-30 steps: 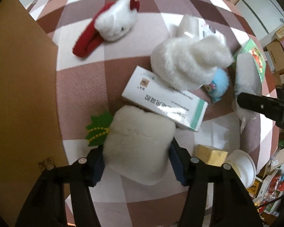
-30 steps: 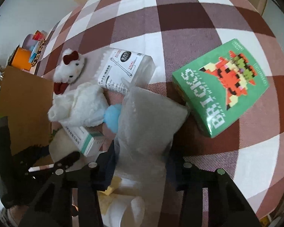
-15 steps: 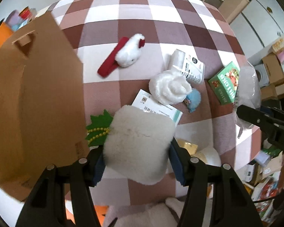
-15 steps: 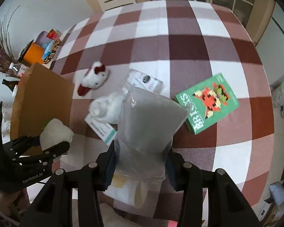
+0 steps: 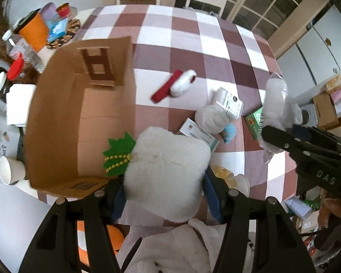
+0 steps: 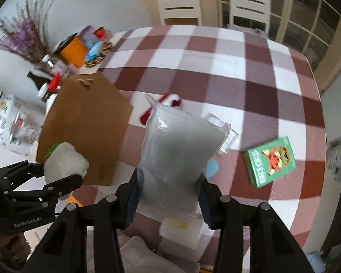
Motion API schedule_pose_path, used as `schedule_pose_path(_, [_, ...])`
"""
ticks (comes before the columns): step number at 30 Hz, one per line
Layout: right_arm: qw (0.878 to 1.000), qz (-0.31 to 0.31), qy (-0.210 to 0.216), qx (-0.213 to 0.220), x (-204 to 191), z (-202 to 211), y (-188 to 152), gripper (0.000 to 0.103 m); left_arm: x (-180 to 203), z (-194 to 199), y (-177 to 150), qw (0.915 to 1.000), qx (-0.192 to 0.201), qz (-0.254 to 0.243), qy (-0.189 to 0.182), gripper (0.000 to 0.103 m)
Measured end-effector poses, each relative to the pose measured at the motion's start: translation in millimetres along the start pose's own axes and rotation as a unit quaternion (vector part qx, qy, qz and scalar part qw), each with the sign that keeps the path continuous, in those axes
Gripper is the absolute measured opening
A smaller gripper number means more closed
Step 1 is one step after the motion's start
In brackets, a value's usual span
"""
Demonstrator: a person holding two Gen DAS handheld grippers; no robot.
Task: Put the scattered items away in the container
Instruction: 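Carry the plush with the left gripper while the right carries the bag to the cardboard box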
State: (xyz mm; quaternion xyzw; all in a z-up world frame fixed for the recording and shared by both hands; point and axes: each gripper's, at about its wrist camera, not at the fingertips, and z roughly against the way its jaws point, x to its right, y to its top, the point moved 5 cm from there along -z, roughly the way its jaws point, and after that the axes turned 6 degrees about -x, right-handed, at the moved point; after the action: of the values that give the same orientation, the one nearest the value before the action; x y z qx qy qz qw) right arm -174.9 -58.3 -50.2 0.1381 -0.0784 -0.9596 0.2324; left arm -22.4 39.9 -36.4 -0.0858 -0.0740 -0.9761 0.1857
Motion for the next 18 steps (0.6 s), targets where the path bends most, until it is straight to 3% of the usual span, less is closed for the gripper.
schedule_pose_path(18, [0.995, 0.092, 0.027, 0.015, -109.5, 12.4, 52.9, 0.046, -84.9, 62.5, 3.5, 0.9956, 0.065, 0.068, 0.000, 0.060])
